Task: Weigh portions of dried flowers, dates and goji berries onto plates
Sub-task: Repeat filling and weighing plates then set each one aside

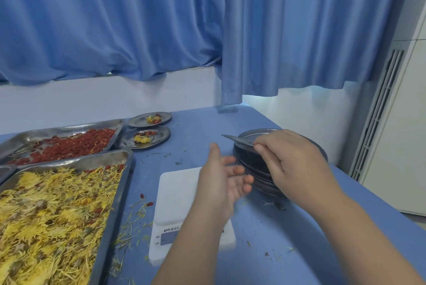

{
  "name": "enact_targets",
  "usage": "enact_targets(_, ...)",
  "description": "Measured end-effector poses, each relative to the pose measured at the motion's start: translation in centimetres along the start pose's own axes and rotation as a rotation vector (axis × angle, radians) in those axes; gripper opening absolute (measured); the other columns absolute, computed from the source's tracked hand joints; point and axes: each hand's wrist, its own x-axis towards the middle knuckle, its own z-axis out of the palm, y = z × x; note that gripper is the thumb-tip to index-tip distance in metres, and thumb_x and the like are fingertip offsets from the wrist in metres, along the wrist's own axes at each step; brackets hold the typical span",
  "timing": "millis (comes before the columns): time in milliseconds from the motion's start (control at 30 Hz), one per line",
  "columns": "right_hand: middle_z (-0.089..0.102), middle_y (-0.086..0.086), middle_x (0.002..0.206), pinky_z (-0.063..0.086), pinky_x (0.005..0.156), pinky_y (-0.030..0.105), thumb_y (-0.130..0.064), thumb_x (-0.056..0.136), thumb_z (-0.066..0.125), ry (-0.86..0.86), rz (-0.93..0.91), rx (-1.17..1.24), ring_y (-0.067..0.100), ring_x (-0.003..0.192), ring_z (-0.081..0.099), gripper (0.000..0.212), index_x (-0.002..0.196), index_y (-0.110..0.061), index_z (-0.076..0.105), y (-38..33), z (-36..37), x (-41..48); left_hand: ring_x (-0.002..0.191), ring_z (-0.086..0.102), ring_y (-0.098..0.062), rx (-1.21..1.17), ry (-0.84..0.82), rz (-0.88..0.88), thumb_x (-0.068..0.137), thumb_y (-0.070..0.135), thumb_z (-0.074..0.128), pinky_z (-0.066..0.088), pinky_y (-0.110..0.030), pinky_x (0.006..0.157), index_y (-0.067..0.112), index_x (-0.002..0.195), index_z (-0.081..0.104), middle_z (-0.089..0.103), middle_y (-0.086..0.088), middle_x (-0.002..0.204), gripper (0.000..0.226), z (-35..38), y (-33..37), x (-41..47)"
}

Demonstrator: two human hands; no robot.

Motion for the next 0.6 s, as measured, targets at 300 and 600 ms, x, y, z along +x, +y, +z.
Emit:
enact_targets(300,0.063,-0.003,0.084,0.047,0.072,0.037,-0.025,0.093,0.051,-0.048,-0.113,0.131,0.022,0.078,0.056,0.018,0.092,-0.016,0.067,-2.5,1.0,-0.4,0.059,0.072,-0.025,0.283,-0.108,0.115,0.087,0.001,0.041,0.055,-0.03,0.05,0.011,0.073,0.072,0.072,-0.011,0.066,0.036,-1.2,3.9,-1.5)
enact_targets(600,0.061,-0.004,0.092,0.038,0.085,0.018,-0.016,0.09,0.058,0.085,0.23,0.346,0.011,0.093,0.053,0.011,0.092,-0.018,0.068,-3.6,2.2,-0.8,0.062,0.072,-0.028,0.268,0.078,0.055,0.1,0.015,0.049,0.052,-0.025,0.04,0.01,0.115,0.056,0.072,-0.014,0.082,0.018,-10.2,7.8,-4.9)
